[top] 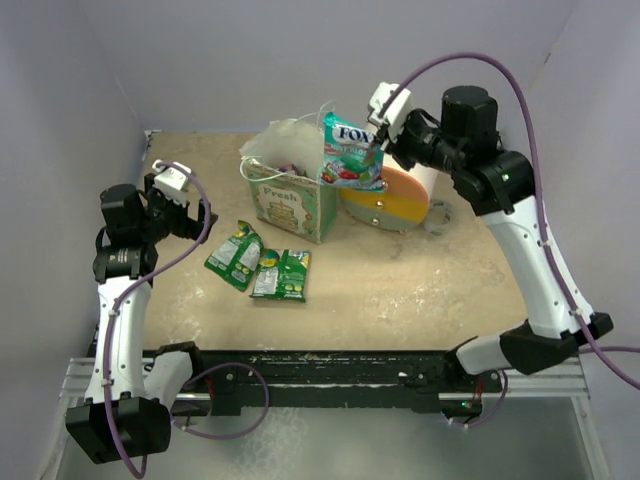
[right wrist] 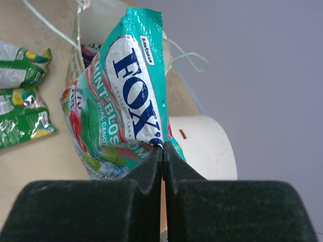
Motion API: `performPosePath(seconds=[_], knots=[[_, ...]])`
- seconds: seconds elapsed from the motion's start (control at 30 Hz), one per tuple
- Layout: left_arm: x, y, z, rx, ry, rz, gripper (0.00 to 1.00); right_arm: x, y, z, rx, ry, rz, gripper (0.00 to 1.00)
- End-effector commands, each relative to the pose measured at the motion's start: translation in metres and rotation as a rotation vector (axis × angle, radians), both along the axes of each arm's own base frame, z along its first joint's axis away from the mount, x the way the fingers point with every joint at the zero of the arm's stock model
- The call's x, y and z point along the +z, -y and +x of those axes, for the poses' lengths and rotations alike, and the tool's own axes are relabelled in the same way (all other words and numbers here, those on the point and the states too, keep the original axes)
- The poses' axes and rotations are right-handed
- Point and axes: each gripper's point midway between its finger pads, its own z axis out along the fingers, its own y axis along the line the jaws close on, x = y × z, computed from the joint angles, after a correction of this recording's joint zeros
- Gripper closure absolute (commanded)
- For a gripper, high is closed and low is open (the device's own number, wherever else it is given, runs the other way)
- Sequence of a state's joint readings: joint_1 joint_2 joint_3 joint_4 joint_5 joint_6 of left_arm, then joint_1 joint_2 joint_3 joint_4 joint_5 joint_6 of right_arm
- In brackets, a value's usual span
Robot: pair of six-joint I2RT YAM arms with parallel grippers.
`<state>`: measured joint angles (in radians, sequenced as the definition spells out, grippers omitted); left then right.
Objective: Place the snacks into the paper bag
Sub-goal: Place the snack in the paper bag.
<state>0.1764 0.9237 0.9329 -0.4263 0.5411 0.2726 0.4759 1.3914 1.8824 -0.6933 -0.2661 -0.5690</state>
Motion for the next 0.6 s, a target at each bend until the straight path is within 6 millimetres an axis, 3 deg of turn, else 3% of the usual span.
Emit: performPosePath(seconds=[0.0, 0.3, 0.57], knots=[[0.016, -0.004, 0.007, 0.01, 0.058, 0.01, 0.01, 0.057, -0.008, 0.021, -0.055, 0.109, 0.145, 1.0], [0.017, -0.003, 0.006, 0.01, 0.056, 0.01, 0.01, 0.081, -0.043, 0.068, -0.134, 0.18, 0.226, 1.0], [0.021, -0.002, 0.004, 0.007, 0.064, 0.007, 0.01, 0.073, -0.077, 0.105, -0.188, 0.218, 0.252, 1.0]])
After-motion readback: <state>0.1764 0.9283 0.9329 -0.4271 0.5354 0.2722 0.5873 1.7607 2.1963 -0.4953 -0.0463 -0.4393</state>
